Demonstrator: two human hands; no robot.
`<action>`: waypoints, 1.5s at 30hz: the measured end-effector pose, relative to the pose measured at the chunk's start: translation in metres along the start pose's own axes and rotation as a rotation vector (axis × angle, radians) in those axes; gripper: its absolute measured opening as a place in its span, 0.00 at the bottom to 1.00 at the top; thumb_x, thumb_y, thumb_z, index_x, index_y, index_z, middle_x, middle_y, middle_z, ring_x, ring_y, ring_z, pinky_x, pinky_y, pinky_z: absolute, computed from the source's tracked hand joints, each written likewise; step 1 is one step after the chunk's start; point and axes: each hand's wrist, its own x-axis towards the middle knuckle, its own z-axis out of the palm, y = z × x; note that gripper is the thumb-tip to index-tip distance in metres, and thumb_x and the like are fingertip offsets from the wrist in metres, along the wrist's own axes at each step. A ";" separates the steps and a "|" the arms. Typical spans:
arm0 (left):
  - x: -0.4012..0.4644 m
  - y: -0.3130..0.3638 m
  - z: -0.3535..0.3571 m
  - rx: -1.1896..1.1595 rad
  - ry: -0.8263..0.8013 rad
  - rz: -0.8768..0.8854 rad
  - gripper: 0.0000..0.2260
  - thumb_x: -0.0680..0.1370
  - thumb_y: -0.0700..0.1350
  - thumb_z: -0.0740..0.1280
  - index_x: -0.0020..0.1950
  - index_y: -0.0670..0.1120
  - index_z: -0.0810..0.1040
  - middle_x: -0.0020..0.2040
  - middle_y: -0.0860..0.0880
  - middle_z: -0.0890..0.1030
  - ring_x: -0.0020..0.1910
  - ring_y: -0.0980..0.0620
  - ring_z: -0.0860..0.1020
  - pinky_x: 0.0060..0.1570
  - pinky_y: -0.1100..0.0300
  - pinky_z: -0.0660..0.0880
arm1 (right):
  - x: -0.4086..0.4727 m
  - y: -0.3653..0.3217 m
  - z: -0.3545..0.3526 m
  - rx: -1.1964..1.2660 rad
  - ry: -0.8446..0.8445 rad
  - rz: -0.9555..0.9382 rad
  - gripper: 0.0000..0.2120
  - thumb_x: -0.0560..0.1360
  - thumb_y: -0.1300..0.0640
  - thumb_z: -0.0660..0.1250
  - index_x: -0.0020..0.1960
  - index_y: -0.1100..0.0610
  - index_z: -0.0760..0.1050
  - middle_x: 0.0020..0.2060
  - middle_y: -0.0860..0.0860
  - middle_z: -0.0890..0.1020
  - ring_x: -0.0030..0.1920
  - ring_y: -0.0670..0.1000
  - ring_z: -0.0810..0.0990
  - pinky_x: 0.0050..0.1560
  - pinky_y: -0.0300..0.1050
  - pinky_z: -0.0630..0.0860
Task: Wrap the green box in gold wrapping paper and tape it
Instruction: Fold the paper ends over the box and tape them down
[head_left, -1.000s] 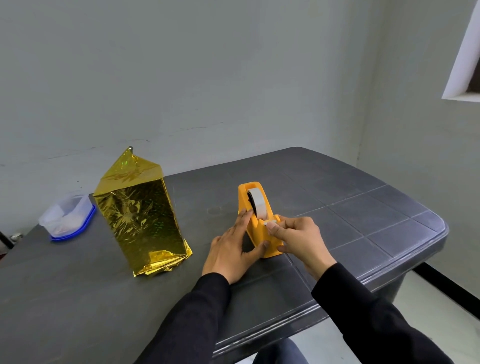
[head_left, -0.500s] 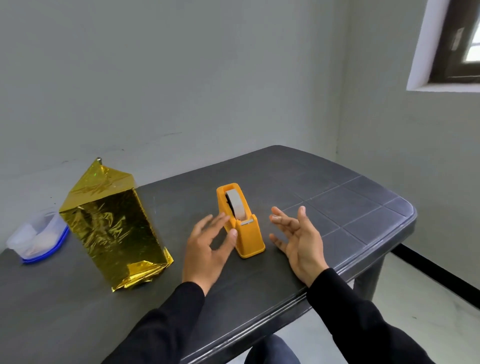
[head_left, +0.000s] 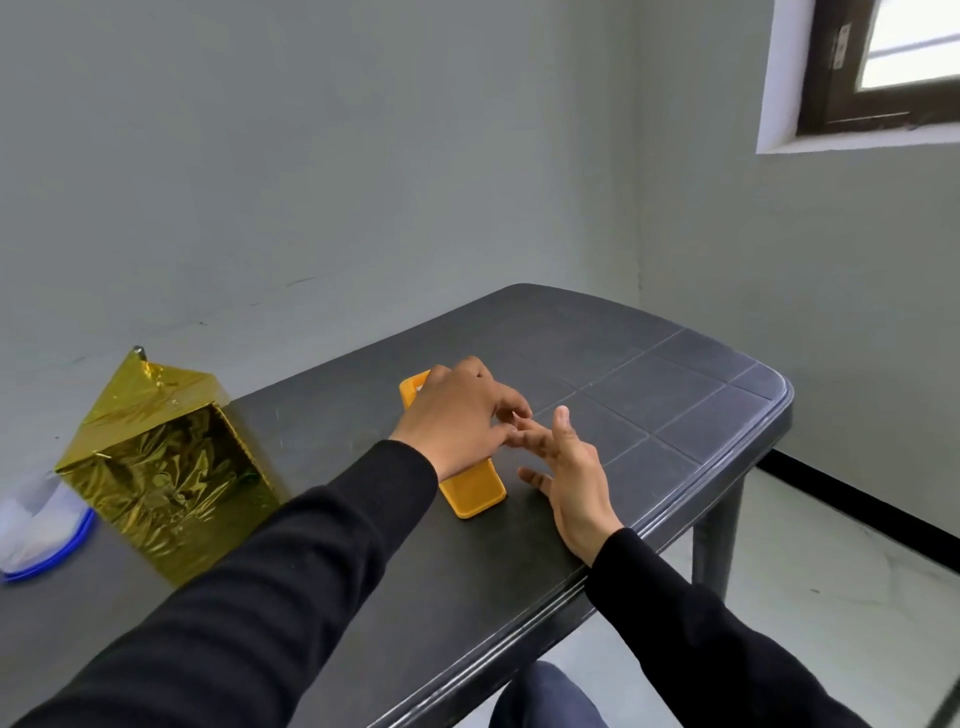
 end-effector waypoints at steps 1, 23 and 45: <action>0.000 0.000 0.001 0.015 0.000 0.014 0.12 0.80 0.57 0.67 0.63 0.62 0.81 0.56 0.53 0.73 0.55 0.51 0.68 0.60 0.54 0.71 | 0.001 0.001 -0.001 -0.002 -0.007 0.006 0.35 0.76 0.32 0.54 0.45 0.61 0.86 0.57 0.49 0.86 0.63 0.45 0.80 0.60 0.57 0.75; -0.016 -0.011 0.003 -1.062 0.233 -0.334 0.10 0.77 0.42 0.75 0.58 0.47 0.80 0.48 0.51 0.86 0.47 0.56 0.85 0.41 0.68 0.80 | -0.012 -0.029 0.000 0.220 0.031 0.090 0.18 0.72 0.56 0.75 0.61 0.56 0.82 0.55 0.54 0.87 0.54 0.52 0.84 0.53 0.51 0.76; -0.117 -0.091 -0.049 -0.927 0.886 -0.571 0.09 0.78 0.48 0.74 0.57 0.53 0.80 0.47 0.58 0.86 0.46 0.66 0.82 0.42 0.71 0.77 | -0.003 -0.070 0.160 0.064 -0.202 -0.031 0.13 0.76 0.66 0.74 0.58 0.59 0.76 0.44 0.56 0.86 0.44 0.52 0.86 0.48 0.48 0.80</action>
